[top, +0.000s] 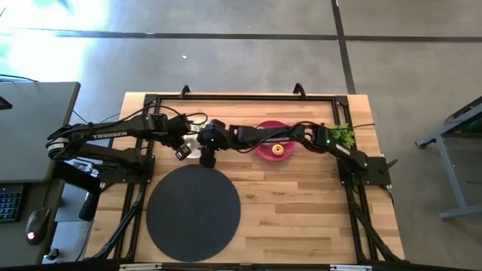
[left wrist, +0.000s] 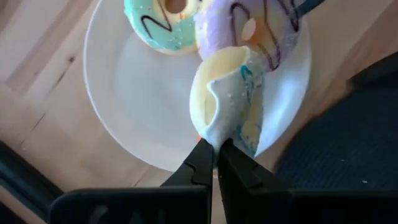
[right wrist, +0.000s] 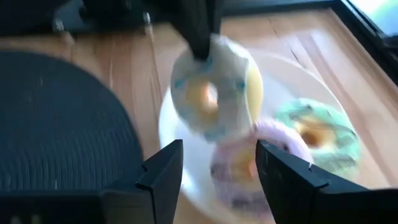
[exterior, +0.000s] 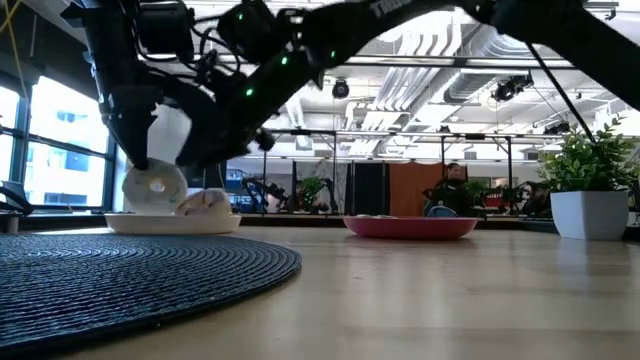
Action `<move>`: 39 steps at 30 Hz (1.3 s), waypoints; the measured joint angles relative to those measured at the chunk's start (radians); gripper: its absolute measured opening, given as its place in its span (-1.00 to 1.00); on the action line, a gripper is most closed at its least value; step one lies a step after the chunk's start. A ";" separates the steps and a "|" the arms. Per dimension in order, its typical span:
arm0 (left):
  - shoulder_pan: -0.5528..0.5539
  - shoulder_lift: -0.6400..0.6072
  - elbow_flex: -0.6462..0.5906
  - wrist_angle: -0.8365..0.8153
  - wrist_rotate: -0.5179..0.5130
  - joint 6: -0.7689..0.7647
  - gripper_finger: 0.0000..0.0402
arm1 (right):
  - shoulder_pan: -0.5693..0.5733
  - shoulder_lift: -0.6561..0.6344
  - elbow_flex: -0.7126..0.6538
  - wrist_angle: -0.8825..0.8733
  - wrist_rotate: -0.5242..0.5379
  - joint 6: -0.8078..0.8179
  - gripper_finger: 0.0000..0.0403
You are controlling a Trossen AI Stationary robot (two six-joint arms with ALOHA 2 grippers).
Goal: Pick & Place donuts
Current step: Put the large white donut on the white plate, then return to Home Position
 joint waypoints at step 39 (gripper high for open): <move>0.000 0.149 0.141 -0.149 -0.304 -0.068 -0.17 | 0.164 -0.633 -0.002 -0.815 0.248 -0.022 -0.24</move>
